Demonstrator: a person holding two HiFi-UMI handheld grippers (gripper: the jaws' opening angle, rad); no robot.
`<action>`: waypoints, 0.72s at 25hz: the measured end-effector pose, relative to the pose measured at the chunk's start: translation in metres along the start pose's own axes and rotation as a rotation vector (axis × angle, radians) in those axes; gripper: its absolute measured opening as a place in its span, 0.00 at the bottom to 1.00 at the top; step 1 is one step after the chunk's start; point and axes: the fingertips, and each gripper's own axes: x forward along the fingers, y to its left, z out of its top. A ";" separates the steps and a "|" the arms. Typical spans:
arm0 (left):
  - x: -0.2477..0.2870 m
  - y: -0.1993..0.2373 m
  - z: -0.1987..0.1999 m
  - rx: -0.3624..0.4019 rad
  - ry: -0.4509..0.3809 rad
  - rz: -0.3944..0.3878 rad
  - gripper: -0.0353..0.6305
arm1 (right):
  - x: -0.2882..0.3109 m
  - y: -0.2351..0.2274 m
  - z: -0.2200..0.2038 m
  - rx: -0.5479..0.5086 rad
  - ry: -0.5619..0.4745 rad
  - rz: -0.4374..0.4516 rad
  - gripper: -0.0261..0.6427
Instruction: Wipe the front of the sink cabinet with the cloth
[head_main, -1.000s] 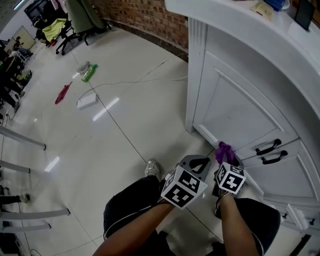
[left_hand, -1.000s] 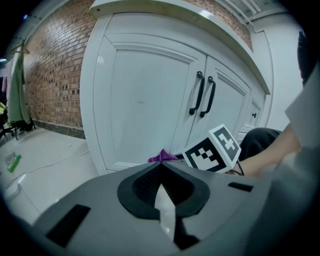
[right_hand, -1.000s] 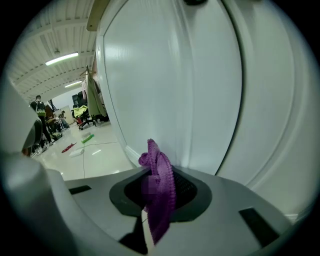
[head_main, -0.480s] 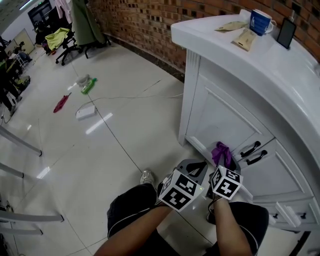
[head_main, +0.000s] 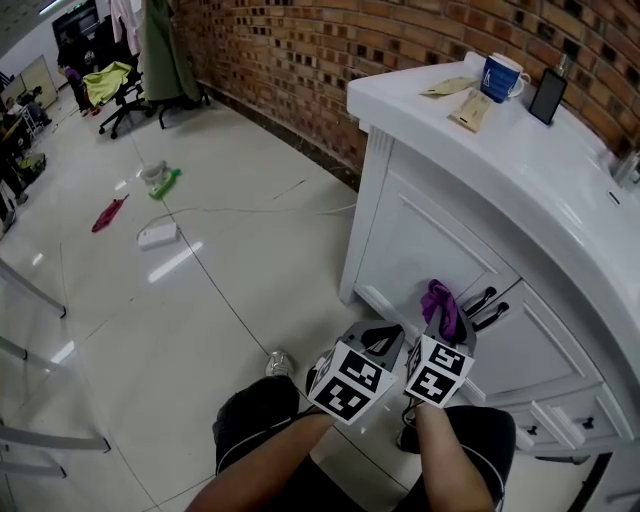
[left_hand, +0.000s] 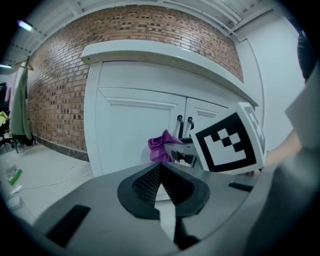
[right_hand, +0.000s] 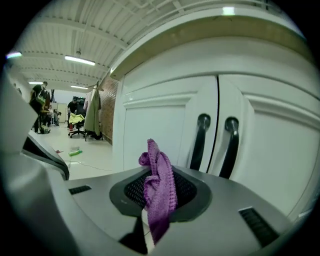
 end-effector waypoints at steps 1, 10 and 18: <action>-0.002 0.000 0.002 -0.001 -0.006 -0.002 0.06 | -0.004 -0.001 0.008 -0.021 -0.019 -0.008 0.16; -0.010 -0.005 0.016 -0.003 -0.052 -0.011 0.06 | -0.033 -0.021 0.089 -0.126 -0.192 -0.064 0.16; -0.019 0.000 0.030 0.008 -0.076 0.002 0.06 | -0.057 -0.026 0.162 -0.204 -0.368 -0.091 0.16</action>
